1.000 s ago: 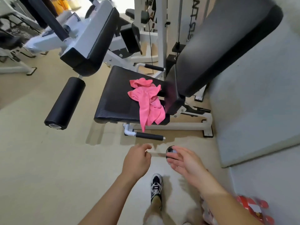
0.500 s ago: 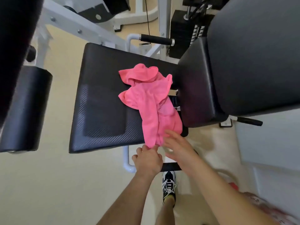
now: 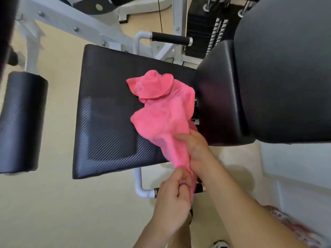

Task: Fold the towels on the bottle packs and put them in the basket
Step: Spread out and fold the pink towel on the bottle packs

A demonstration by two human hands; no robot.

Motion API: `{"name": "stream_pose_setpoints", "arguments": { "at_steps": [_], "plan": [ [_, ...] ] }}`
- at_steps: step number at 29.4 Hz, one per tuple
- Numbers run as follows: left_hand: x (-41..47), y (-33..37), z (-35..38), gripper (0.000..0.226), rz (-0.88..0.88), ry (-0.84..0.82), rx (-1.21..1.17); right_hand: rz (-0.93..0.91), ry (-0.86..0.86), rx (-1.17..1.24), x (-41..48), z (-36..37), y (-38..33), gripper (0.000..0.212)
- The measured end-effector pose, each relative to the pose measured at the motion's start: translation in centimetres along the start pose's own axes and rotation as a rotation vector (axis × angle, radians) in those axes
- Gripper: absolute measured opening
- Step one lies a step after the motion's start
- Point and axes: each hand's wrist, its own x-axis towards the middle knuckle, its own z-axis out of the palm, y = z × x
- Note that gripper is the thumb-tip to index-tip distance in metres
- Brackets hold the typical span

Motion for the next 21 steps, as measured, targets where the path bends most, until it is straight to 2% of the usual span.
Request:
{"name": "stream_pose_setpoints", "arguments": {
  "at_steps": [4,7,11,15,17,19,21],
  "plan": [
    [-1.5,1.5,-1.8,0.021,-0.089,-0.077,0.098,-0.120,-0.106,0.301,-2.2,0.6,-5.9,0.036],
    [-1.6,1.6,-2.6,0.023,-0.072,-0.088,0.378,-0.244,-0.233,0.280,-5.9,0.5,-9.8,0.034],
    [-2.3,1.3,-3.3,0.020,-0.040,0.045,0.732,-0.462,-0.178,0.168,-10.5,0.0,-12.7,0.027],
    [-4.4,1.2,-4.2,0.006,-0.160,0.210,0.952,-0.517,-0.153,0.379,-15.8,-2.5,-13.8,0.030],
    [-5.8,1.9,-4.4,0.009,-0.076,0.302,1.054,-0.490,-0.150,0.447,-19.4,-3.9,-13.4,0.029],
    [-7.8,2.6,-3.4,0.012,0.204,0.390,0.856,-0.488,-0.197,0.490,-23.3,-5.1,-12.3,0.030],
    [-11.3,5.5,-0.5,0.028,0.435,0.323,0.459,-0.469,-0.265,0.521,-27.2,-6.4,-10.6,0.033]
  ]
}}
